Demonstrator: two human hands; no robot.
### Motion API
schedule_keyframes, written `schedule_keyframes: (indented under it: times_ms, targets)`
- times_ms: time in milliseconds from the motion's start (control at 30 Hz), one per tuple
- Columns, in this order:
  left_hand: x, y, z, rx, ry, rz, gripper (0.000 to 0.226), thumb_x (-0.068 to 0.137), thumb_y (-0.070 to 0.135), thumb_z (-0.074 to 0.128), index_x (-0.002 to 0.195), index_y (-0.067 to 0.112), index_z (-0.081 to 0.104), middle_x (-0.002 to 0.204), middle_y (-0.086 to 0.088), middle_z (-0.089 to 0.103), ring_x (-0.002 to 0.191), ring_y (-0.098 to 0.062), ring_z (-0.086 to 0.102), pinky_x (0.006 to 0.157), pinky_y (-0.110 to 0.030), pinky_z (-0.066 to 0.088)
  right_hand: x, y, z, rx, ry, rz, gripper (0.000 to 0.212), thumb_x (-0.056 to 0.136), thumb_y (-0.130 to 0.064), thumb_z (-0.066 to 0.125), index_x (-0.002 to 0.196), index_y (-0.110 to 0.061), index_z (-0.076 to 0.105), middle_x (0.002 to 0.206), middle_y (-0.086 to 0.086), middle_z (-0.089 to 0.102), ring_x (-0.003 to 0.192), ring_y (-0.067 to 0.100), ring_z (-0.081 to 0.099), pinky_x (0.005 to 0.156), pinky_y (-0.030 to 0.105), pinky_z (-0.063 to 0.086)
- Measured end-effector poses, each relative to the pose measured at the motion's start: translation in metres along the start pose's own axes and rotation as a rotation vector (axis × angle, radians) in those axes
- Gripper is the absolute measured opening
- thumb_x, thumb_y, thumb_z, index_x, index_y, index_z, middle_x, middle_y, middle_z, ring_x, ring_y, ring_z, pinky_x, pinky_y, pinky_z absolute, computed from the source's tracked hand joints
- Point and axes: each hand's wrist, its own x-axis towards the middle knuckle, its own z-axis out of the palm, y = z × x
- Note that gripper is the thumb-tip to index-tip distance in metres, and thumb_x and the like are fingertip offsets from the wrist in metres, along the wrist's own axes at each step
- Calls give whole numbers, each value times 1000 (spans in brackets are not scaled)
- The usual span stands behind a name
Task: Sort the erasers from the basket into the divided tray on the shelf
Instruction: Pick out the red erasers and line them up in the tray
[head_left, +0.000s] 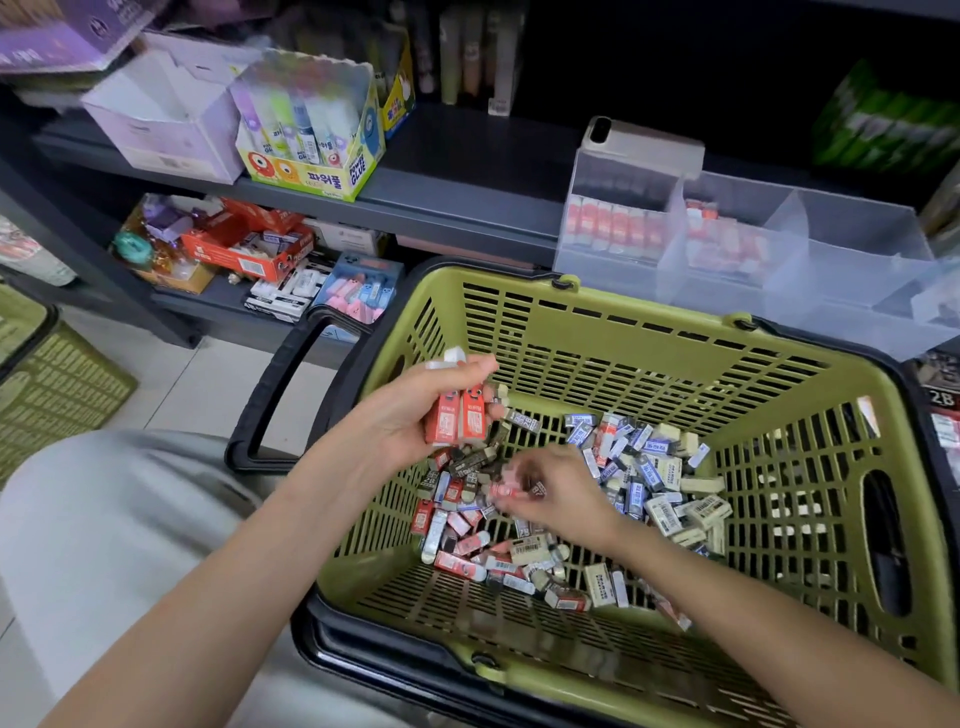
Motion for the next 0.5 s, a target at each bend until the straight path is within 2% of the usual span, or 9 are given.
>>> schedule_keyframes:
  times_ms: [67,100,167,200,300,367,433,467,500]
  targets:
    - [4,-2,5,-30,7,-11,43,65,17,74,103,7,58,66,-3,65,61,-17,67,61,-32,59,-4,-19,-31,477,68,200,51,66,-53,70,96,-13,61,84,0,65,71,5,64,72,24,54]
    - [7,-4,8,-38,15,-19,43,64,17,75,102,7,57,66,-3,65,61,-17,67,62,-34,59,-5,-26,-47,681,93,254,56,62,-51,72,96,-8,61,81,5,66,68,7,65,65,22,54]
    - [11,-7,15,-15,28,-33,52,62,23,78,106,6,57,72,-5,64,60,-15,66,62,-32,58,-8,-38,-73,926,106,268,59,60,-46,76,95,-1,61,73,3,67,61,9,62,55,17,49]
    - [13,-10,17,22,18,-44,56,61,31,78,107,7,58,78,-6,64,62,-15,66,62,-31,57,-8,-46,-82,1008,97,239,53,61,-41,77,93,0,63,70,1,66,56,8,59,48,17,45]
    - [13,-17,26,167,-159,-67,57,61,62,68,96,17,71,85,-6,71,72,-16,67,70,-30,55,-3,-68,-93,1061,96,199,36,67,-29,75,91,-4,67,68,-1,67,51,6,55,42,17,42]
    - [13,-22,30,185,-242,-37,63,53,75,68,93,28,75,85,-4,74,73,-14,70,68,-28,56,-1,-76,-91,1032,167,229,29,71,-27,75,92,-6,71,70,-2,70,51,4,56,43,17,42]
    - [16,-27,32,157,-211,-4,68,46,73,75,98,29,74,90,-3,74,75,-13,70,69,-30,57,2,-78,-87,960,293,282,16,78,-25,73,88,-13,75,73,-5,73,54,1,61,45,14,44]
    - [17,-29,34,135,-183,21,62,50,66,77,98,27,72,91,-3,74,75,-13,70,68,-31,57,2,-79,-84,888,344,321,13,82,-28,70,82,-17,75,73,-5,73,58,0,62,49,15,47]
    - [17,-32,37,93,-163,47,51,57,57,77,96,25,71,89,-3,74,75,-13,70,66,-32,58,2,-79,-81,814,369,353,21,85,-33,66,74,-17,74,71,-3,73,61,3,63,56,18,51]
